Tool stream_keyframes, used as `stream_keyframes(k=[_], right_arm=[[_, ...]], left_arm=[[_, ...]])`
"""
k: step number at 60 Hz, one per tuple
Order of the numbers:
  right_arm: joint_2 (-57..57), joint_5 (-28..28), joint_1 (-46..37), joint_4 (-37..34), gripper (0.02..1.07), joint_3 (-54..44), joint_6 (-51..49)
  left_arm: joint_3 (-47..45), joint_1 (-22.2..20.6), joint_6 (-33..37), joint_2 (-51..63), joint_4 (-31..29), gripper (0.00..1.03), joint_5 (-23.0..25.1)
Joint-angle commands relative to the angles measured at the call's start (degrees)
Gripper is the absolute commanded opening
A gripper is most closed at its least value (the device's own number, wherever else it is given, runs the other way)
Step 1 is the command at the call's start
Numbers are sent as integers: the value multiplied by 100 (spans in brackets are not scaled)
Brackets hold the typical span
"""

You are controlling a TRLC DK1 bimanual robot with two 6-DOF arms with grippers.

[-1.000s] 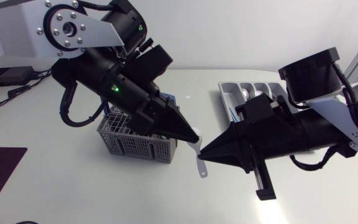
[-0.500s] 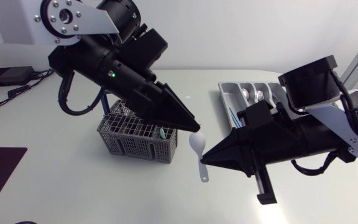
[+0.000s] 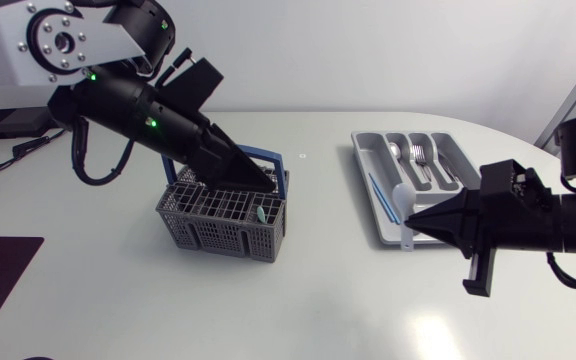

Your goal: Unload the cutlery basket into the drawer organizer.

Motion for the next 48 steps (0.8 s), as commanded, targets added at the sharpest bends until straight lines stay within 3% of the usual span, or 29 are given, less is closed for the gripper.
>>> stream_keyframes(k=[1, 11, 17, 23, 48], right_arm=[[-93, 136, -381, 67, 8, -320, -492], [-401, 593, -1023, 586, 8, -847, -1134], [-497, 1111, -1119, 1386, 8, -1278, -1354], [-401, 1278, -1374, 1904, 8, -1498, -1644], [1463, 1349, -2464, 3750, 8, -1524, -2778]], left_arm=[[-342, -75, -107, -131, 165, 96, -338], [-597, -242, 315, -96, 191, 96, -927], [-633, -260, 473, -87, 191, 96, -1015], [-650, -269, 561, -113, 182, 96, -1032], [-870, -251, 824, -254, 95, 96, -1102]])
